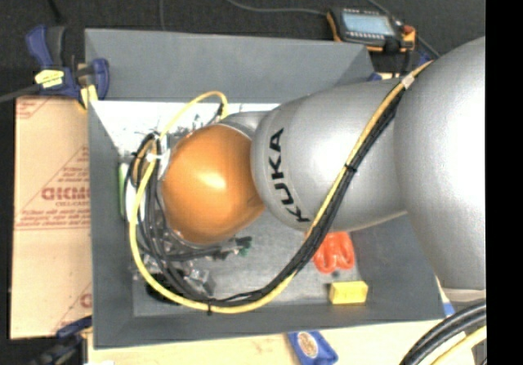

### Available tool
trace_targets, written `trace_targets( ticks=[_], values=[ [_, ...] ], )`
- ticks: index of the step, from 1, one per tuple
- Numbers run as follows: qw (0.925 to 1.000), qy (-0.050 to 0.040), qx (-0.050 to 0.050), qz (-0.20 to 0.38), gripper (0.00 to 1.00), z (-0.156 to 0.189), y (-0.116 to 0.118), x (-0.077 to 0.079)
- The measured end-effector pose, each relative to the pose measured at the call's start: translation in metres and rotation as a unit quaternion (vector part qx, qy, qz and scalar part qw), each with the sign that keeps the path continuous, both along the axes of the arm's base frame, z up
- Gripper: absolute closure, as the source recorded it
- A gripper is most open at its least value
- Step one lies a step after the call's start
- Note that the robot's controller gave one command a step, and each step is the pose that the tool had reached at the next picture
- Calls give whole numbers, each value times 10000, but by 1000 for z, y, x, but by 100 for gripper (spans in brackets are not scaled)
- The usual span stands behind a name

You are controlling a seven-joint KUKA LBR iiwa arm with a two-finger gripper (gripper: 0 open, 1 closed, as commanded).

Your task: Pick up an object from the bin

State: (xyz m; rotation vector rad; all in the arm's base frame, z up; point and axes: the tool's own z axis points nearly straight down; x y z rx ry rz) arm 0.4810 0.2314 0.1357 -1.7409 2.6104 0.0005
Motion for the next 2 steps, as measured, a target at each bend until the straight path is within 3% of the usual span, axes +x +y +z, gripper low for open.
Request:
trace_targets(
  ticks=[2],
  values=[
    [10000,12,-5,-13,100,13,0,0]
  ],
)
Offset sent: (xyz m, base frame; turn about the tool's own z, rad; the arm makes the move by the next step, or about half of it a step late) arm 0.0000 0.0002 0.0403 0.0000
